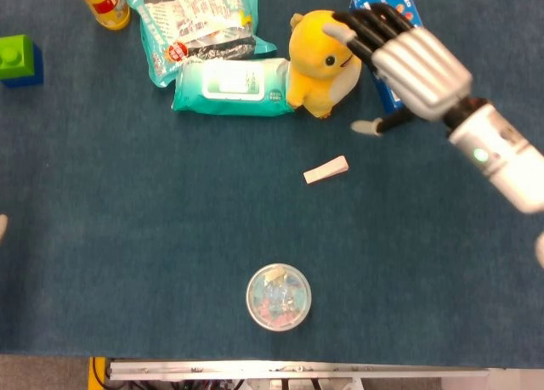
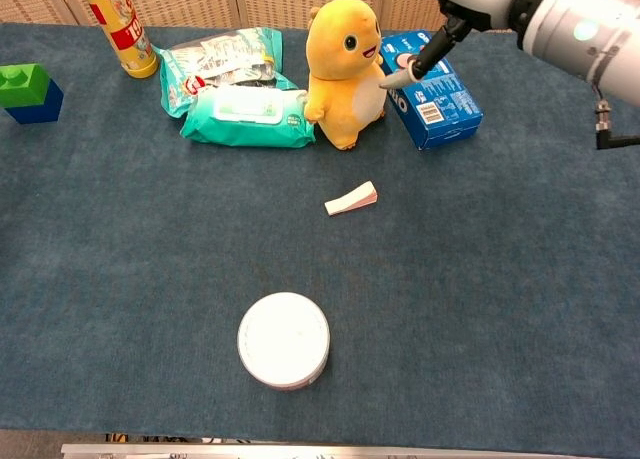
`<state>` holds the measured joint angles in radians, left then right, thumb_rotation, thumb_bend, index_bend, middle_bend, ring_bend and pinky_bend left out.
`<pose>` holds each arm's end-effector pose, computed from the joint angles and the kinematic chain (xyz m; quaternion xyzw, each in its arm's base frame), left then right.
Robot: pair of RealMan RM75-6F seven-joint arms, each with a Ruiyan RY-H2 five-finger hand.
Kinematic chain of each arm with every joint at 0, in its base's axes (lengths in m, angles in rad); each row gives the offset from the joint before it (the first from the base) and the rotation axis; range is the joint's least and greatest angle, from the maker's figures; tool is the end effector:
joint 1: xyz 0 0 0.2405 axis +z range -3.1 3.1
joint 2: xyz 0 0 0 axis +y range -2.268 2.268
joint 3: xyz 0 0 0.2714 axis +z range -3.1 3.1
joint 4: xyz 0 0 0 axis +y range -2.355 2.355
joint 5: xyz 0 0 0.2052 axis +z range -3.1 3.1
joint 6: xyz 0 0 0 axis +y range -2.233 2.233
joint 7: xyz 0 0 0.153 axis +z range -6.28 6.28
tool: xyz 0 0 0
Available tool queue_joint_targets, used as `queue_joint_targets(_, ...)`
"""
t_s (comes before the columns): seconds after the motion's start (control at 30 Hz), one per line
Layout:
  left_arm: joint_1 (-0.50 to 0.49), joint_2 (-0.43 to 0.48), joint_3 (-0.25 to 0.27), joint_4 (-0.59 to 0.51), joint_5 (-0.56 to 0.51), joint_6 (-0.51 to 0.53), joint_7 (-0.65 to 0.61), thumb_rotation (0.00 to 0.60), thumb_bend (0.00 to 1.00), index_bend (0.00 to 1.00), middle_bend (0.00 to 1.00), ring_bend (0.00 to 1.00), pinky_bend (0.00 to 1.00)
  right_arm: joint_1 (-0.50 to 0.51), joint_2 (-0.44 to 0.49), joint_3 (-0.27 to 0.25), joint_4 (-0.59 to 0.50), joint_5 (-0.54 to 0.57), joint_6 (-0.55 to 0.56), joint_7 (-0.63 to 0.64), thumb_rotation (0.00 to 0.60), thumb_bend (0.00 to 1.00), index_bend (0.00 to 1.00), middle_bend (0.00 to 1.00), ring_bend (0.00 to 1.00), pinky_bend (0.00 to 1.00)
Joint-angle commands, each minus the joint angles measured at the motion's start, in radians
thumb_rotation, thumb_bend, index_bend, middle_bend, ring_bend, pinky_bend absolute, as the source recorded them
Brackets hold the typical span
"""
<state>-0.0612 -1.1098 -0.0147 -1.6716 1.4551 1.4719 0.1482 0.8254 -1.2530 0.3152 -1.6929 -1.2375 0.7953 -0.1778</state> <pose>-0.3261 0.1747 0.1633 -0.6065 -0.3894 -0.3296 0.6098 -0.0860 -0.3816 0.0710 0.7750 -0.3221 0.4250 0.3391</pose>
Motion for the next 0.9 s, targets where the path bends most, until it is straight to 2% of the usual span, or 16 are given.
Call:
queue_joint_targets(0.03, -0.001, -0.001, 0.001, 0.001, -0.004, -0.007, -0.001, 0.600, 0.26, 0.16, 0.17, 0.15, 0.10, 0.058, -0.046, 0.020, 0.059, 0.056, -0.047, -0.012, 0.480, 0.06, 0.00, 0.04, 0.00, 0.00)
queue_joint_targets(0.37, -0.004, -0.004, -0.002, 0.000, -0.015, -0.018, 0.006, 0.600, 0.26, 0.16, 0.17, 0.15, 0.10, 0.205, -0.160, 0.034, 0.238, 0.181, -0.127, -0.054, 0.477, 0.06, 0.00, 0.04, 0.00, 0.00)
queue_joint_targets(0.63, -0.005, -0.007, -0.007, 0.009, -0.036, -0.030, -0.002, 0.600, 0.26, 0.16, 0.17, 0.15, 0.10, 0.295, -0.251, 0.023, 0.373, 0.277, -0.177, -0.068, 0.460, 0.00, 0.00, 0.05, 0.00, 0.00)
queue_joint_targets(0.9, -0.009, -0.012, -0.008, 0.017, -0.045, -0.044, -0.009, 0.600, 0.26, 0.16, 0.17, 0.15, 0.10, 0.338, -0.330, 0.006, 0.478, 0.304, -0.207, -0.033, 0.322, 0.00, 0.00, 0.05, 0.00, 0.00)
